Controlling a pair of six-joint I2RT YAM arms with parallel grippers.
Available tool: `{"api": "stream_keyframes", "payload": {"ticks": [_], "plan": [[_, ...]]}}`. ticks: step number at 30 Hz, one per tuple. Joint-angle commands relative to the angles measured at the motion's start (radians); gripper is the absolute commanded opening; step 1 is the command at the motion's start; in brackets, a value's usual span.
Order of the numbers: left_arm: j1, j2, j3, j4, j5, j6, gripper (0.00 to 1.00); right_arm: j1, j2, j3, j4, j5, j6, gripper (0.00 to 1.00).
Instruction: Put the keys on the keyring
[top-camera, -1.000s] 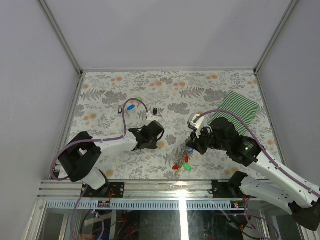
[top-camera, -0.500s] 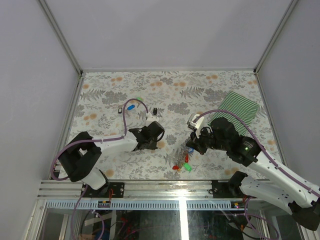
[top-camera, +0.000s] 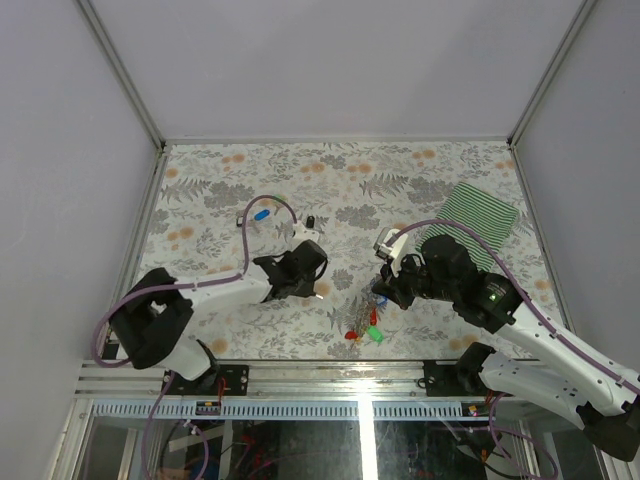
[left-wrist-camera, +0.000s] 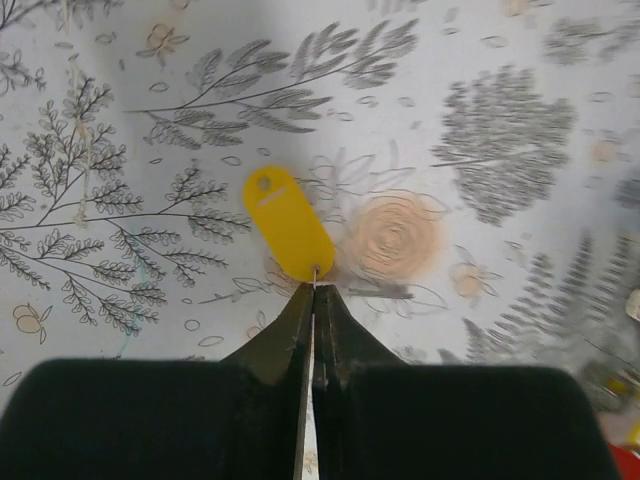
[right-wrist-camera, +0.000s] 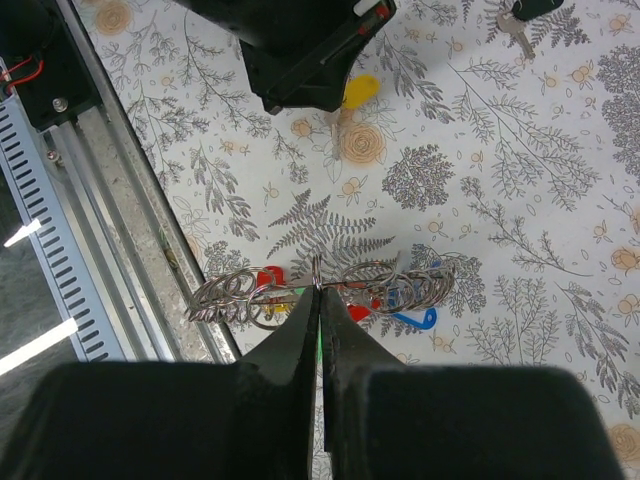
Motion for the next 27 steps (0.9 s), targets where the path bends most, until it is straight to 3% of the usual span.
{"api": "stream_keyframes", "payload": {"ticks": [1,5,10,17,27], "plan": [[-0.008,-0.137,0.016,0.094,0.115,0.127,0.0,0.006,-0.004,0.045,0.083,0.001,-0.034,0.0],[-0.007,-0.221,0.044,0.114,0.232,0.244,0.0,0.006,-0.02,0.039,0.143,0.003,-0.073,0.0],[-0.006,-0.248,0.137,0.036,0.236,0.307,0.0,0.006,-0.033,0.043,0.196,-0.009,-0.112,0.0],[-0.007,-0.373,0.171,0.009,0.284,0.391,0.0,0.006,0.065,0.182,0.075,-0.079,-0.127,0.0],[-0.007,-0.539,0.186,0.071,0.39,0.582,0.0,0.006,0.095,0.251,0.079,-0.235,-0.18,0.0]]}}
